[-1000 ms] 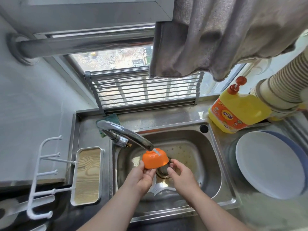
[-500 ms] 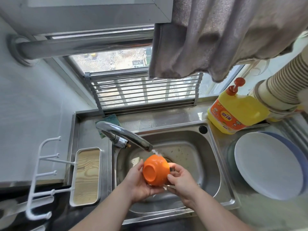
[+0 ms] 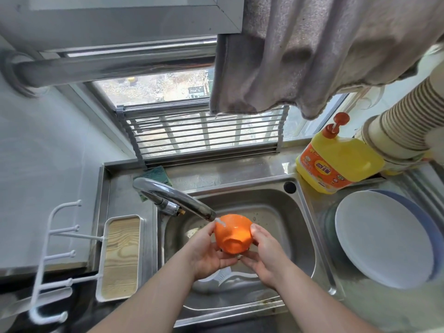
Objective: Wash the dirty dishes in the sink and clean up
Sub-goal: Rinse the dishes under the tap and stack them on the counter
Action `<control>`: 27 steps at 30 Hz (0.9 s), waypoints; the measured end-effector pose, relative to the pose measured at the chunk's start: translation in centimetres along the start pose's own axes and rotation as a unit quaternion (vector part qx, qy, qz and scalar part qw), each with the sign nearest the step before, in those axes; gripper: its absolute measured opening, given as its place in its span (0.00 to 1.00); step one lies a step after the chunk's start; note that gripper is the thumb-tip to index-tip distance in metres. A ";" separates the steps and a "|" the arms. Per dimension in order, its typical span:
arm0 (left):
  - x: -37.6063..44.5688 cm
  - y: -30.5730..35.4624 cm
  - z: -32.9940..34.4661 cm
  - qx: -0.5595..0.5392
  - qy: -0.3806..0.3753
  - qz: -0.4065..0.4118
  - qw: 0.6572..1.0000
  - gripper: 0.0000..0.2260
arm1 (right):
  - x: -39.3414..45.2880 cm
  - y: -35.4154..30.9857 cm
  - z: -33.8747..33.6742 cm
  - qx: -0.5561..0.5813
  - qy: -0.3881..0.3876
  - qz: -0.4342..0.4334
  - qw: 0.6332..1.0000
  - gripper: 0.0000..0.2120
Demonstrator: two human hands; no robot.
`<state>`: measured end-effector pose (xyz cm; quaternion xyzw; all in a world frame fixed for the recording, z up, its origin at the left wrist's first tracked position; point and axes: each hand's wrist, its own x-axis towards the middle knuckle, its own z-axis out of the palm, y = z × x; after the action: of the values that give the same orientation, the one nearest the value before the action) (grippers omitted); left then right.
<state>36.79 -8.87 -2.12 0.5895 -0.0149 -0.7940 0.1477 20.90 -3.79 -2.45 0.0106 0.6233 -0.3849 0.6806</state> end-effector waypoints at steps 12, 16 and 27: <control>0.6 0.5 -2.5 -0.036 0.040 0.123 0.991 0.32 | 0.9 0.4 3.2 -0.077 -0.025 0.029 0.996 0.14; 1.2 -0.6 -1.7 -0.006 0.030 0.116 0.993 0.34 | 0.7 0.5 2.1 -0.079 -0.021 0.017 0.996 0.17; 0.5 0.6 -2.6 -0.064 0.027 0.125 0.990 0.26 | 3.1 0.5 3.2 0.050 -0.003 0.026 0.998 0.16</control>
<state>39.25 -9.15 -3.24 0.5937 -0.0338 -0.7525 0.2831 23.64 -6.63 -4.60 0.0592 0.6007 -0.3977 0.6910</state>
